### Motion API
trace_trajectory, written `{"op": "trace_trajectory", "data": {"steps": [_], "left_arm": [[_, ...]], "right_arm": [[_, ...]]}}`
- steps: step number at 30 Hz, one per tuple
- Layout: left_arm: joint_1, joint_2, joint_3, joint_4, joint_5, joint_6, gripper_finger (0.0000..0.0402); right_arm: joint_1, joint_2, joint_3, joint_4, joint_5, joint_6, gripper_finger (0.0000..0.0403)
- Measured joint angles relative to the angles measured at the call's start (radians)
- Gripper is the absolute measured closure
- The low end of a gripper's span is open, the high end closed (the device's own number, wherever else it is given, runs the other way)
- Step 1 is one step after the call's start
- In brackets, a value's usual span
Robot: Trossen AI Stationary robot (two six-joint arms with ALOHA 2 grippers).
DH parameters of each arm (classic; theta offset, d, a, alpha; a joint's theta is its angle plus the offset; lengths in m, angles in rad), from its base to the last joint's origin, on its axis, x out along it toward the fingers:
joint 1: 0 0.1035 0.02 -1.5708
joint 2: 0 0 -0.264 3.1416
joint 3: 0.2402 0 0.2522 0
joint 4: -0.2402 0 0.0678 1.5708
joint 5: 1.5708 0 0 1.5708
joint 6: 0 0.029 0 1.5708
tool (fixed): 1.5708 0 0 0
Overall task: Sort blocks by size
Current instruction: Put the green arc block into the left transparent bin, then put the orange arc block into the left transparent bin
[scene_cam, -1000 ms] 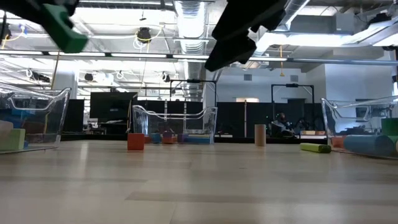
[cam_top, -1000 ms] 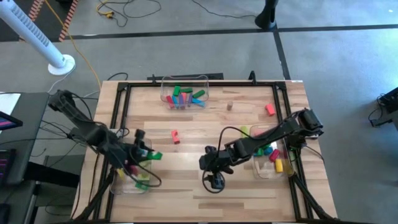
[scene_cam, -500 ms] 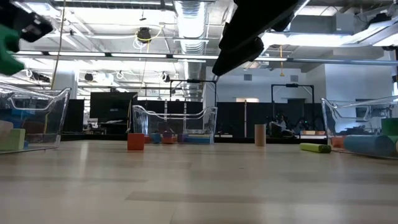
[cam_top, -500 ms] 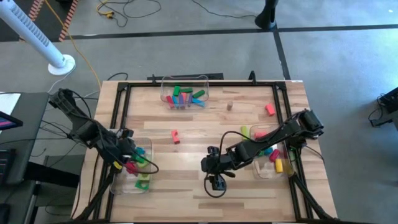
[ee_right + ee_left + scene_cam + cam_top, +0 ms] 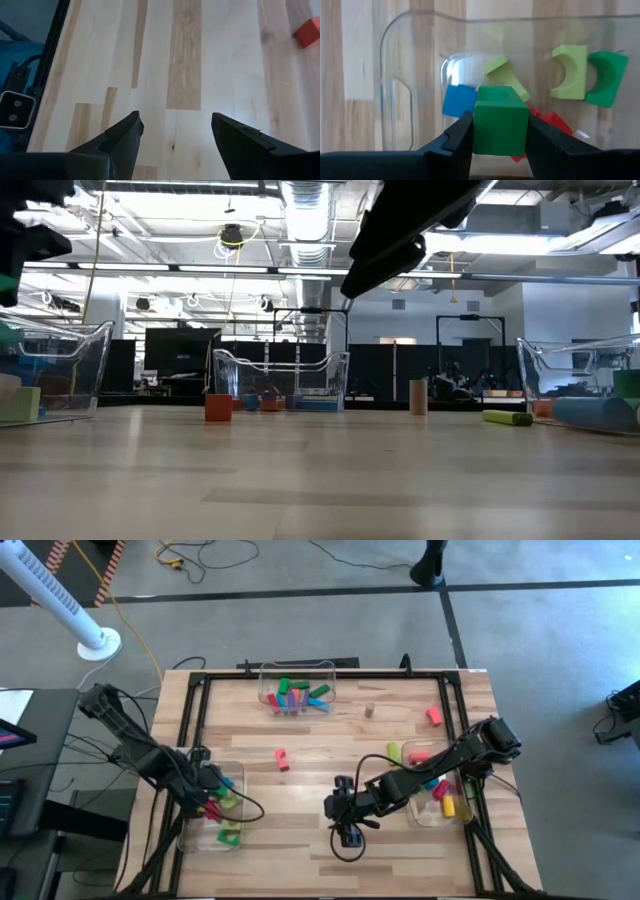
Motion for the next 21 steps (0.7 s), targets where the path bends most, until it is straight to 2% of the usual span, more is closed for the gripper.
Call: {"op": "trace_trajectory", "data": {"steps": [8, 21], "left_arm": [[0.0, 0.058, 0.0, -0.018, 0.021, -0.052, 0.0253], [0.0, 0.058, 0.0, -0.004, 0.018, -0.046, 0.0178]], "right_arm": [[0.0, 0.0, 0.0, 0.0, 0.011, 0.0, 0.0133], [0.0, 0.0, 0.0, -0.001, 0.063, -0.001, 0.0133]]}}
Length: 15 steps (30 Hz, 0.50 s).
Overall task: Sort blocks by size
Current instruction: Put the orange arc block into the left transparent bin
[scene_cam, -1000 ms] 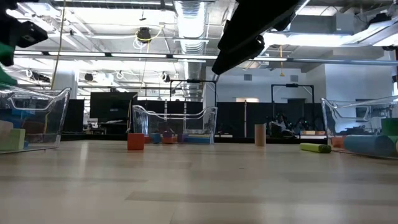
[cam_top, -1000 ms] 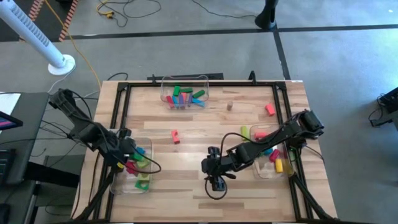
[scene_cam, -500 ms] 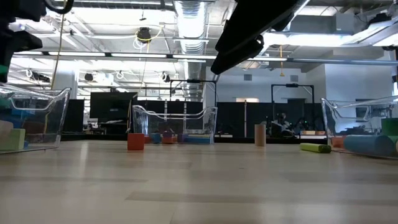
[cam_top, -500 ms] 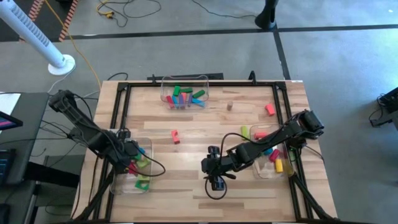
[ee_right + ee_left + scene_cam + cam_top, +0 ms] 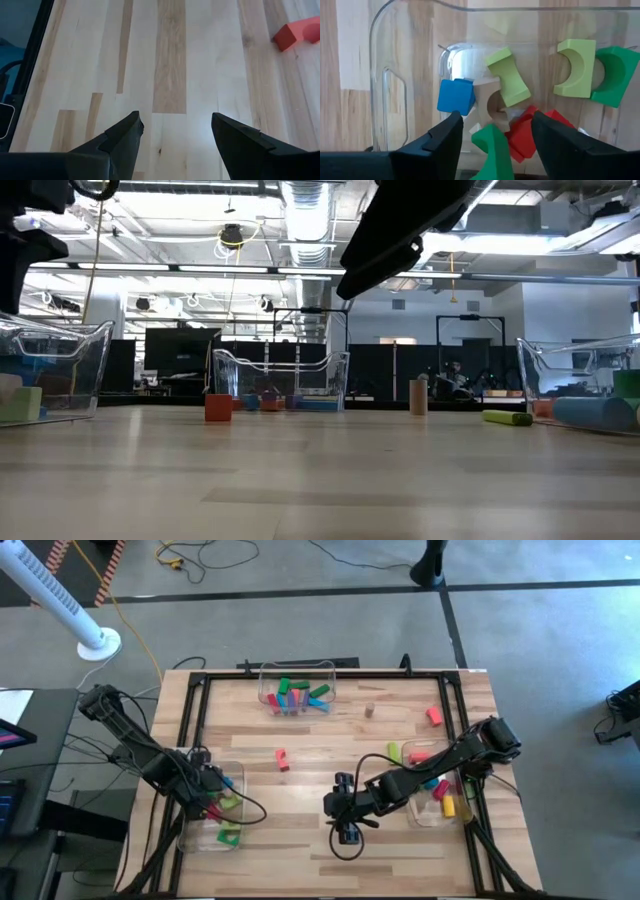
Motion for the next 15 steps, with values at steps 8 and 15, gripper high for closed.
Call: {"op": "trace_trajectory", "data": {"steps": [8, 15], "left_arm": [[0.0, -0.004, 0.0, 0.017, -0.047, 0.036, 0.0174], [0.0, -0.034, 0.03, 0.059, -0.108, 0.092, 0.0177]], "right_arm": [[-0.001, 0.001, 0.0, 0.0, 0.051, 0.0, 0.0133], [-0.004, 0.001, 0.0, 0.002, 0.088, -0.003, 0.0133]]}}
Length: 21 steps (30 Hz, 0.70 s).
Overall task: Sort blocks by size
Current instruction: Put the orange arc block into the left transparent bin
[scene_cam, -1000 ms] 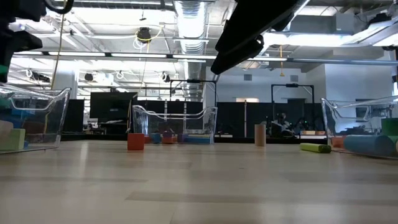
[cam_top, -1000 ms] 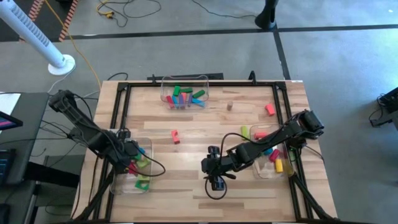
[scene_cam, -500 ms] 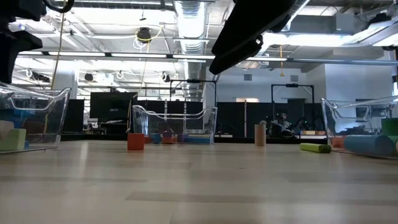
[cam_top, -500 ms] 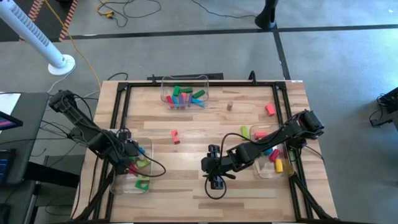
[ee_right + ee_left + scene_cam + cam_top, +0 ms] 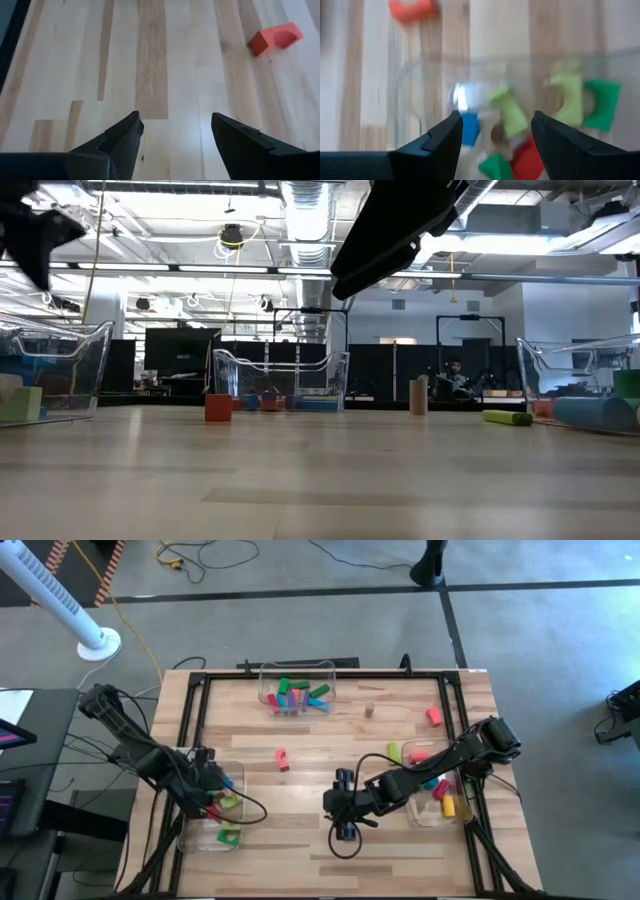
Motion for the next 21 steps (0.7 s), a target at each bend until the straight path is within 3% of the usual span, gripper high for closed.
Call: {"op": "trace_trajectory", "data": {"steps": [7, 12, 17, 21], "left_arm": [[0.0, -0.031, 0.045, 0.208, -0.094, 0.194, 0.0177], [0.0, -0.026, 0.045, 0.366, -0.187, 0.354, 0.0177], [0.003, 0.005, 0.045, 0.454, -0.299, 0.461, 0.0178], [0.027, 0.044, 0.045, 0.504, -0.315, 0.507, 0.0178]], "right_arm": [[-0.001, 0.0, -0.004, 0.008, 0.044, -0.006, 0.0133], [-0.007, 0.001, -0.073, 0.09, 0.053, -0.012, 0.0133], [-0.02, 0.002, -0.162, 0.199, 0.131, -0.001, 0.0133], [-0.043, 0.001, -0.212, 0.302, 0.148, -0.012, 0.0133]]}}
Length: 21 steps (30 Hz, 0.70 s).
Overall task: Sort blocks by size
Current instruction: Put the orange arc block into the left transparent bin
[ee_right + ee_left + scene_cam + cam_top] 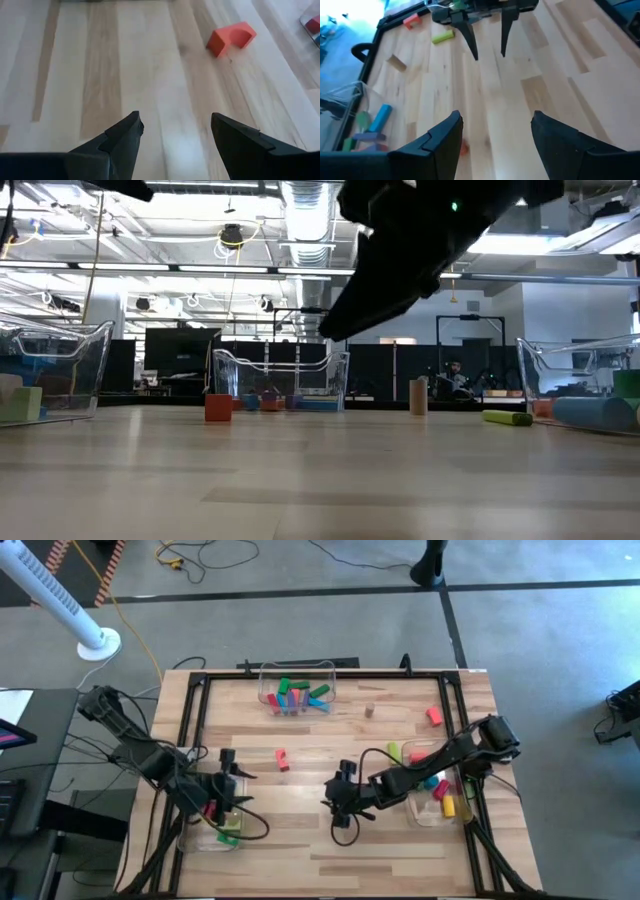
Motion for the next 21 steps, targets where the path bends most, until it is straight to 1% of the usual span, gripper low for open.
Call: {"op": "trace_trajectory", "data": {"steps": [5, 11, 13, 15, 17, 19, 21], "left_arm": [[0.042, 0.074, 0.0, 0.061, -0.003, 0.061, 0.0178], [0.1, 0.181, 0.0, 0.132, -0.001, 0.126, 0.0178], [0.119, 0.213, 0.0, 0.15, 0.0, 0.142, 0.0178], [0.136, 0.242, 0.0, 0.17, 0.0, 0.154, 0.0178], [0.148, 0.263, 0.0, 0.187, 0.0, 0.173, 0.0178], [0.153, 0.275, -0.001, 0.189, 0.0, 0.189, 0.0178], [0.165, 0.278, -0.001, 0.196, 0.005, 0.201, 0.0178]], "right_arm": [[-0.04, 0.0, -0.053, 0.1, 0.0, -0.014, 0.0133], [-0.075, 0.021, -0.056, 0.147, -0.002, -0.076, 0.0133], [-0.08, 0.045, -0.052, 0.218, -0.001, -0.099, 0.0133], [-0.086, 0.052, -0.056, 0.23, -0.001, -0.129, 0.0133], [-0.092, 0.079, -0.052, 0.297, -0.001, -0.142, 0.0133], [-0.1, 0.085, -0.056, 0.306, -0.001, -0.173, 0.0133], [-0.116, 0.111, -0.051, 0.371, -0.001, -0.192, 0.0133]]}}
